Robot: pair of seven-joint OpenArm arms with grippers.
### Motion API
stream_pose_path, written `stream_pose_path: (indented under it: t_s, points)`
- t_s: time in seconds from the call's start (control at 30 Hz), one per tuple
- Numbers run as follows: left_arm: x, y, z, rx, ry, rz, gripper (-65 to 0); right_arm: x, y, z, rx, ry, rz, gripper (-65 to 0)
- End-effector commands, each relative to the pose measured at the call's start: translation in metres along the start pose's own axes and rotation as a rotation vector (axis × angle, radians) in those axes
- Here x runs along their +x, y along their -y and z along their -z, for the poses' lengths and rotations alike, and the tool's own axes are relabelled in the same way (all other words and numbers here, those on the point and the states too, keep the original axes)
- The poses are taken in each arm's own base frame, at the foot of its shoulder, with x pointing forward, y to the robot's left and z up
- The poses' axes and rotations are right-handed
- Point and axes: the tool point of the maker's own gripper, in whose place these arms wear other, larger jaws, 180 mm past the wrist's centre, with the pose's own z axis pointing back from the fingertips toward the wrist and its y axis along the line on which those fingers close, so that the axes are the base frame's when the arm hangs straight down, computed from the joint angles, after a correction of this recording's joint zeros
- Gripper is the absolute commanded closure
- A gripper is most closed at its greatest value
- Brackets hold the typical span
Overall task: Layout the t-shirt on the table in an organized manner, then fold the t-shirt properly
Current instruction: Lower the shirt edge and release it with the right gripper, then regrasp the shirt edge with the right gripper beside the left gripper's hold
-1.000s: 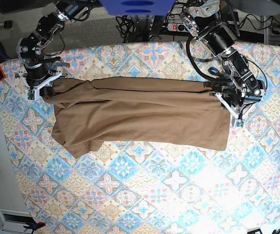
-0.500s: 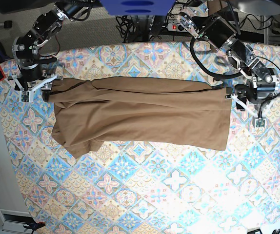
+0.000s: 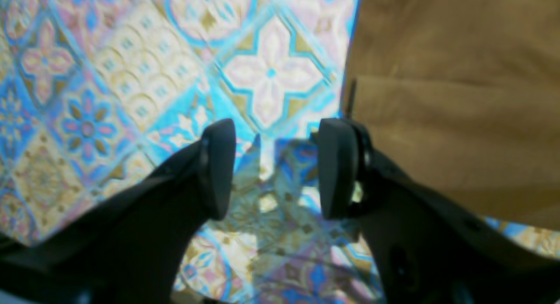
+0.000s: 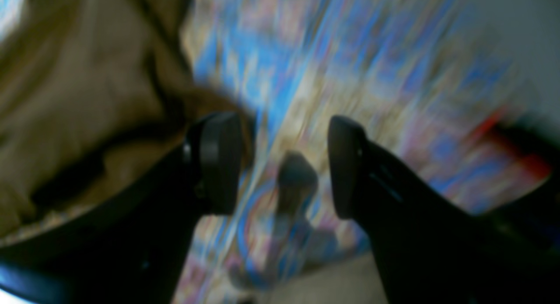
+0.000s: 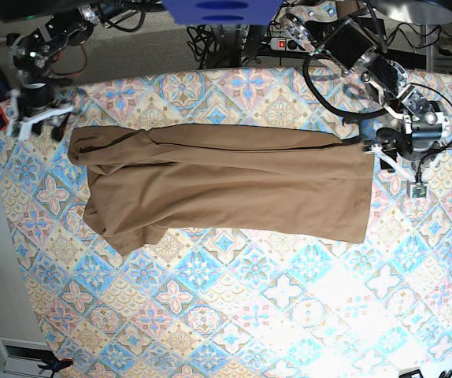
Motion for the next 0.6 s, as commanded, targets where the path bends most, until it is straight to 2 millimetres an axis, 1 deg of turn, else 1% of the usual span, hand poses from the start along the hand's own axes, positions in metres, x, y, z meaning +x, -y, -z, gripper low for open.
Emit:
stream_pose_path:
  t_s: [0.0,0.07,0.13,0.33,0.37,0.47,0.57]
  points:
    - [0.016,-0.004,-0.005,0.015,0.056,-0.001,-30.2,0.016,-0.002,-0.002,0.028,0.07,0.013,-30.2]
    - [0.016,-0.004,-0.005,0.015,0.056,-0.001,-30.2,0.012,-0.01,0.001,0.076,0.069,0.065,-30.2]
    - [0.016,-0.004,-0.005,0.015,0.056,-0.001,-30.2,0.003,-0.015,0.004,0.11,0.041,0.105,-30.2]
    - [0.017,-0.007,-0.005,0.022,0.056,0.003,-30.2,-0.046,-0.032,0.02,0.21,-0.087,0.257,-30.3]
    - [0.017,-0.007,-0.005,0.022,0.056,0.003,-30.2,-0.054,-0.032,0.022,0.218,-0.111,0.27,-30.3]
    - [0.016,-0.007,-0.005,0.022,0.055,0.003,-30.2,-0.058,-0.02,0.026,0.215,-0.144,0.264,-30.2]
    - [0.016,-0.007,-0.005,0.022,0.055,0.003,-30.2,-0.05,-0.008,0.025,0.198,-0.136,0.235,-30.2]
